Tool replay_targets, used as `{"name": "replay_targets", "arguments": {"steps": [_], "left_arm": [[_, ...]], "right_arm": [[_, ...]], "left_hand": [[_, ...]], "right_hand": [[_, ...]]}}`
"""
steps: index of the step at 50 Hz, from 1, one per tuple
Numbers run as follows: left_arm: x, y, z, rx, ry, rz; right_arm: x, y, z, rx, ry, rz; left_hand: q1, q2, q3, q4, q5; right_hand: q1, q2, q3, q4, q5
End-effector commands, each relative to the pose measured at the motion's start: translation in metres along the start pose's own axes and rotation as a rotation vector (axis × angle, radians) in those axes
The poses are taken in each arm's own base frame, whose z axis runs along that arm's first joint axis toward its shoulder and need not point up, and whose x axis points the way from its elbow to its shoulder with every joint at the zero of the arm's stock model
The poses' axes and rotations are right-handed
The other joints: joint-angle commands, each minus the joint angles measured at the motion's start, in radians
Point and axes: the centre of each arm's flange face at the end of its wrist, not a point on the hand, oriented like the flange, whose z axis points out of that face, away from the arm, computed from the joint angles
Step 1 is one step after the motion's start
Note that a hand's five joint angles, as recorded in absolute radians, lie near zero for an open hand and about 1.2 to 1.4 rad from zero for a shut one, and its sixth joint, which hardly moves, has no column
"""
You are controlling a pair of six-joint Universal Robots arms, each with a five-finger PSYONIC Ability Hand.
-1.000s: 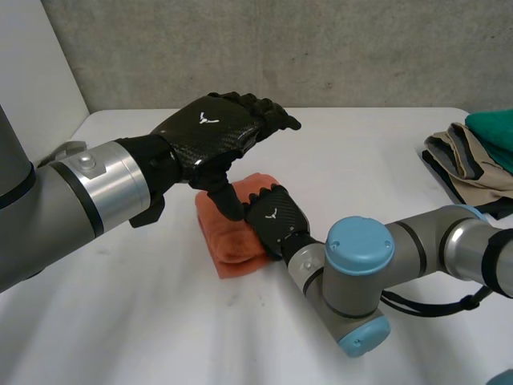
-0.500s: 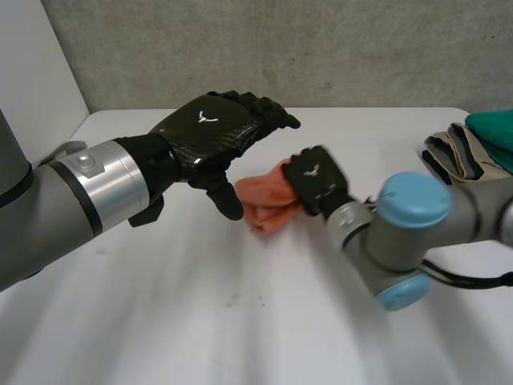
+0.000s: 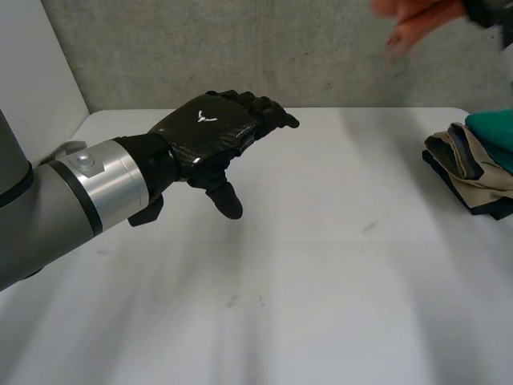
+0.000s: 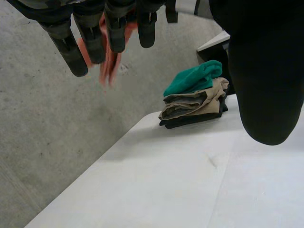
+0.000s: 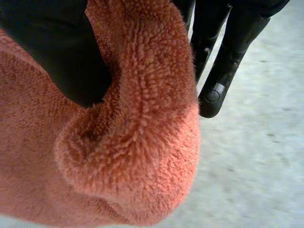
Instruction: Fold the laundry.
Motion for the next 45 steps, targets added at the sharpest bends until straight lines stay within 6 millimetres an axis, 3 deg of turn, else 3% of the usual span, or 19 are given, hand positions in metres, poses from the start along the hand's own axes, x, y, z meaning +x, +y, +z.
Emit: {"name": "replay_targets", "arguments": {"steps": [1, 3, 6, 7, 15, 22, 26, 31, 39, 43, 45], "left_arm": [[0.000, 0.001, 0.000, -0.002, 0.001, -0.001], [0.000, 0.001, 0.000, -0.002, 0.001, -0.001], [0.000, 0.002, 0.000, -0.005, 0.002, -0.003], [0.000, 0.002, 0.000, -0.005, 0.002, -0.003], [0.001, 0.005, 0.003, -0.013, 0.007, -0.008], [0.001, 0.006, 0.003, -0.017, 0.002, -0.010], [0.000, 0.006, 0.003, -0.015, -0.002, -0.008], [0.000, 0.005, 0.003, -0.013, -0.004, -0.007], [0.000, 0.005, 0.003, -0.013, -0.005, -0.007], [-0.001, 0.005, 0.003, -0.013, -0.005, -0.007], [-0.001, 0.006, 0.003, -0.015, -0.005, -0.008]], "right_arm": [[0.090, 0.049, -0.014, -0.032, 0.088, -0.085], [0.108, 0.067, -0.026, -0.049, 0.086, -0.115], [0.119, 0.089, -0.042, -0.081, 0.078, -0.125], [0.123, 0.105, -0.055, -0.112, 0.064, -0.111], [0.120, 0.174, -0.133, -0.257, -0.018, 0.003], [0.137, 0.195, -0.179, -0.357, 0.019, 0.022], [0.148, 0.186, -0.175, -0.349, 0.040, 0.001], [0.160, 0.161, -0.153, -0.292, 0.032, -0.016], [0.170, 0.148, -0.137, -0.248, 0.049, -0.018], [0.173, 0.137, -0.114, -0.190, 0.095, -0.048], [0.169, 0.125, -0.093, -0.133, 0.111, -0.060]], "left_hand": [[-0.011, -0.025, -0.029, -0.024, -0.043], [-0.011, -0.025, -0.029, -0.024, -0.043], [-0.011, -0.025, -0.029, -0.024, -0.043], [-0.011, -0.025, -0.029, -0.024, -0.043], [-0.011, -0.025, -0.029, -0.024, -0.043], [-0.008, -0.022, -0.027, -0.021, -0.040], [-0.008, -0.022, -0.027, -0.021, -0.040], [-0.011, -0.025, -0.029, -0.024, -0.043], [-0.008, -0.022, -0.027, -0.021, -0.040], [-0.008, -0.022, -0.027, -0.021, -0.040], [-0.008, -0.022, -0.027, -0.021, -0.040]], "right_hand": [[0.506, 0.242, 0.240, 0.208, 0.309], [0.506, 0.242, 0.240, 0.208, 0.309], [0.506, 0.242, 0.240, 0.208, 0.309], [0.506, 0.242, 0.240, 0.208, 0.309], [0.506, 0.242, 0.240, 0.208, 0.309], [0.506, 0.242, 0.240, 0.208, 0.309], [0.506, 0.242, 0.240, 0.208, 0.309], [0.506, 0.242, 0.240, 0.208, 0.309], [0.506, 0.242, 0.240, 0.208, 0.309], [0.506, 0.242, 0.240, 0.208, 0.309], [0.506, 0.242, 0.240, 0.208, 0.309]]}}
